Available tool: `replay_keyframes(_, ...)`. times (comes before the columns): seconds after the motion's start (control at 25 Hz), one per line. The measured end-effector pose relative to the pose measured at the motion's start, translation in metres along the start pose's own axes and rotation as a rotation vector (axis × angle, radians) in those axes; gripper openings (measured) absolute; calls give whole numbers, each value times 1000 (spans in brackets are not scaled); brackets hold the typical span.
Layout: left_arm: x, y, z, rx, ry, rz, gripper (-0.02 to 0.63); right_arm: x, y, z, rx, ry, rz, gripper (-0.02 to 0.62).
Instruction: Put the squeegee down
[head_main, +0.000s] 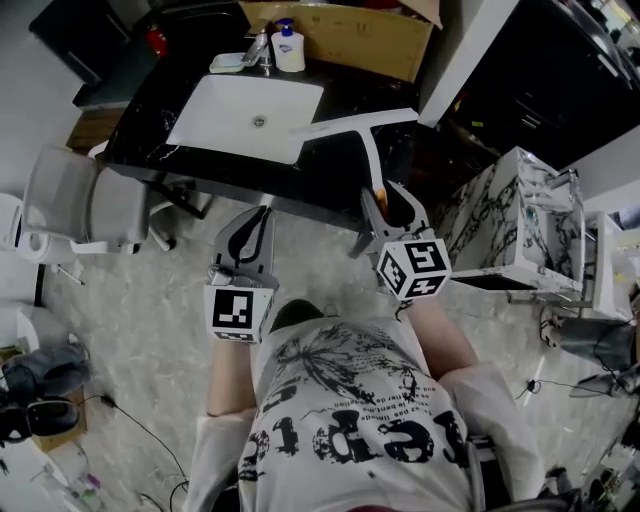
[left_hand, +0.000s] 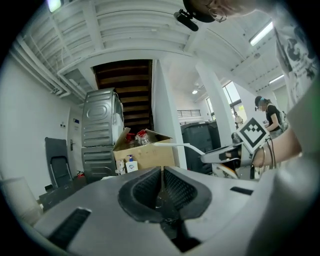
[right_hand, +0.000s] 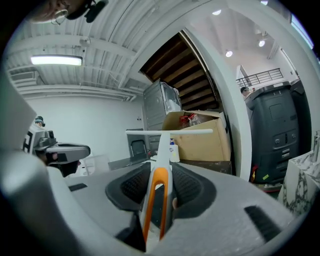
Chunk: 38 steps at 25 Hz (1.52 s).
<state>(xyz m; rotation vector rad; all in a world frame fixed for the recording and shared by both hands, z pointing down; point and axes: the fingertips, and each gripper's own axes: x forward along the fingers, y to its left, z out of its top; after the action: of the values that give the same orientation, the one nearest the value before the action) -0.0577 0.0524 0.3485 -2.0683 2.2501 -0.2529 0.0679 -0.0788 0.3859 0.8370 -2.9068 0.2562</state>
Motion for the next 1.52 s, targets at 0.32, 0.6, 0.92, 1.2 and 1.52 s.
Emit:
replay_keyframes(0.32,72,31,5,-56,7,-85,18,52,-37,8,22,21,-91,124)
replay_keyframes(0.6,154,82,13,-64,-9,-194,18,110,-70,16,81,34,-236,124)
replay_keyframes(0.92,225,117,4,-75,-16,-347,18,161,-89,5,115,93,-368,124)
replay_keyframes(1.2,257,127,-30,-70,7,-457,15,191,-101,-42,170,225,-440,124)
replay_keyframes(1.52,277,134,-63,-91,58,-499,15,203,-121,-104,206,384,-514,124)
